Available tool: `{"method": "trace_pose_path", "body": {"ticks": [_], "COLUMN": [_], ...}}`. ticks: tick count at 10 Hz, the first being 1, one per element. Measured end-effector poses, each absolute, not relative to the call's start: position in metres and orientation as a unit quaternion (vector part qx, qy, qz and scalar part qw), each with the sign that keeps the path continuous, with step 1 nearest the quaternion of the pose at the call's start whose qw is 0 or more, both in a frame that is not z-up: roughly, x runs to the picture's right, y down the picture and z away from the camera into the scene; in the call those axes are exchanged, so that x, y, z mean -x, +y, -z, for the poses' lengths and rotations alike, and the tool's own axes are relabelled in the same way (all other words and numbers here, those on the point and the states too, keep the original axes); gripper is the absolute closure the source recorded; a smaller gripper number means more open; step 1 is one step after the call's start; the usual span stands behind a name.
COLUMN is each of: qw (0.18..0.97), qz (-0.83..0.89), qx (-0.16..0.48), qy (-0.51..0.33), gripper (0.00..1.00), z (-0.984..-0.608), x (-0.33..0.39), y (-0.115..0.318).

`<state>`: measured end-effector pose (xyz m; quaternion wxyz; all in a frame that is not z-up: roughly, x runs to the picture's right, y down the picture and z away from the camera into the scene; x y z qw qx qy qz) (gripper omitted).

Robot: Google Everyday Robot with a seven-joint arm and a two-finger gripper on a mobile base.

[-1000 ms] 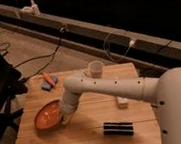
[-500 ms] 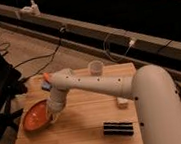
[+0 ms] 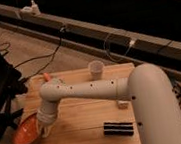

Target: Drag the ceramic bowl in a circle

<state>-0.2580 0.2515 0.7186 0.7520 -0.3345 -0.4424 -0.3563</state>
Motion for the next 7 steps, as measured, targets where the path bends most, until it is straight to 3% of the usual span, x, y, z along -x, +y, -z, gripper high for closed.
{"method": "trace_pose_path", "body": {"ticks": [3, 7], "qw": [0.780, 0.804], "qz": [0.332, 0.318], "qx": [0.352, 0.350], "qy": [-0.397, -0.361], "gripper": [1.00, 1.00], "z": [-0.708, -0.722], "x": [0.220, 0.192], "y": [0.256, 0.232]}}
